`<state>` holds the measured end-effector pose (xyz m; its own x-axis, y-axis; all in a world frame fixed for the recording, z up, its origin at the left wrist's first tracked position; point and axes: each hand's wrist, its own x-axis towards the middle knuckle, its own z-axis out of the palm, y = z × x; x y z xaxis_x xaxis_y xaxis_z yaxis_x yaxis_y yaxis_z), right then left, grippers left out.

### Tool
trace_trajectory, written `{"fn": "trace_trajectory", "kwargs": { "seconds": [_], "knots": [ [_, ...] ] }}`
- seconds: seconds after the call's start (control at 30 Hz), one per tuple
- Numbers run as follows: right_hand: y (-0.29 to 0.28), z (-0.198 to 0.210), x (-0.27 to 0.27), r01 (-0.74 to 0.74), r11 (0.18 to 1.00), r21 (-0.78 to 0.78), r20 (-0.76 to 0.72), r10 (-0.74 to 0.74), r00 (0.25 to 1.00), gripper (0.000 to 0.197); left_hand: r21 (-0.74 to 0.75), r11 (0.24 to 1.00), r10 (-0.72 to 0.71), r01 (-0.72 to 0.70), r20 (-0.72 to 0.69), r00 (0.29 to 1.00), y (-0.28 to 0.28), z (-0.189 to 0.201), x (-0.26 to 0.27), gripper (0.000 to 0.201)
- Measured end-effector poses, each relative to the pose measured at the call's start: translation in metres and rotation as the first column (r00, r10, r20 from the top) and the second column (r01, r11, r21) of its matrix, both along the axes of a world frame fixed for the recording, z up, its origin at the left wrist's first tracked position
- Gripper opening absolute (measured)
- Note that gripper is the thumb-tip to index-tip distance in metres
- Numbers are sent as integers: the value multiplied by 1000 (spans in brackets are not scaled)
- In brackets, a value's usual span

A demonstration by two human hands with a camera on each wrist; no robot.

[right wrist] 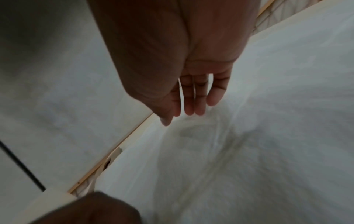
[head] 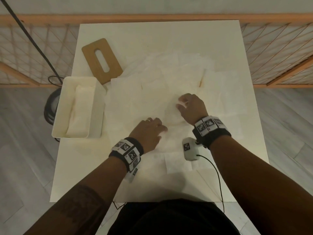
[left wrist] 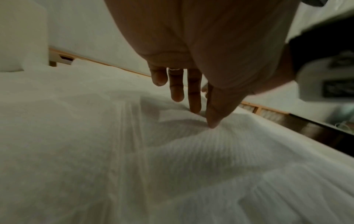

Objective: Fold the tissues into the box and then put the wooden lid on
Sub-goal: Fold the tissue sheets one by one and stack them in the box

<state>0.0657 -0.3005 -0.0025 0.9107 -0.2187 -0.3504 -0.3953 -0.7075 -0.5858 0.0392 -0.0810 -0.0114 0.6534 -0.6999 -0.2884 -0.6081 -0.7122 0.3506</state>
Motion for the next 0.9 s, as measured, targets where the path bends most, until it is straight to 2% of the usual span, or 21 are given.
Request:
{"fn": "trace_trajectory", "kwargs": {
  "seconds": [0.1, 0.17, 0.2, 0.3, 0.37, 0.47, 0.67, 0.77, 0.8, 0.83, 0.87, 0.9],
  "knots": [
    [12, -5, 27, -38, 999, -38, -77, 35, 996, 56, 47, 999, 23, -21, -51, 998, -5, -5, -3, 46],
    [15, -6, 38, -25, 999, -38, -143, 19, 990, 62, 43, 998, 46, -44, -45, 998, -7, -6, -4, 56],
    [15, -6, 43, -25, 999, -42, -169, 18, 985, 61, 41, 998, 59, -57, -45, 997, -8, -6, -4, 60],
    [13, 1, 51, -117, 989, -93, -193, 98, 976, 37, 35, 997, 74, -73, -34, 997, -10, -6, -3, 62],
    [10, 7, 52, -169, 982, -80, -167, 154, 974, 47, 12, 996, 88, -87, -43, 995, -10, -6, -1, 61],
    [5, 13, 47, -189, 982, -22, -104, 186, 977, 38, -6, 996, 88, -88, -53, 995, -10, -4, 1, 56],
    [-12, 31, 37, 54, 979, 196, 48, -65, 997, 16, -9, 997, 77, -78, -78, 994, -11, -3, 3, 53],
    [-24, 42, 32, 200, 904, 378, 78, -247, 966, 20, -18, 991, 129, -134, -160, 979, -5, -4, 8, 47],
    [-27, 44, 29, 232, 871, 433, 49, -280, 959, 22, -64, 973, 205, -222, -206, 957, -2, -1, 10, 44],
    [-31, 47, 25, 262, 829, 495, 12, -308, 951, 23, -132, 924, 318, -359, -257, 913, 2, 1, 14, 42],
    [-34, 50, 20, 289, 773, 565, -28, -332, 943, 24, -196, 833, 447, -518, -316, 837, 5, 4, 20, 42],
    [-37, 52, 16, 307, 711, 633, -64, -347, 936, 25, -234, 710, 559, -664, -387, 733, 8, 8, 27, 47]
  ]
}}
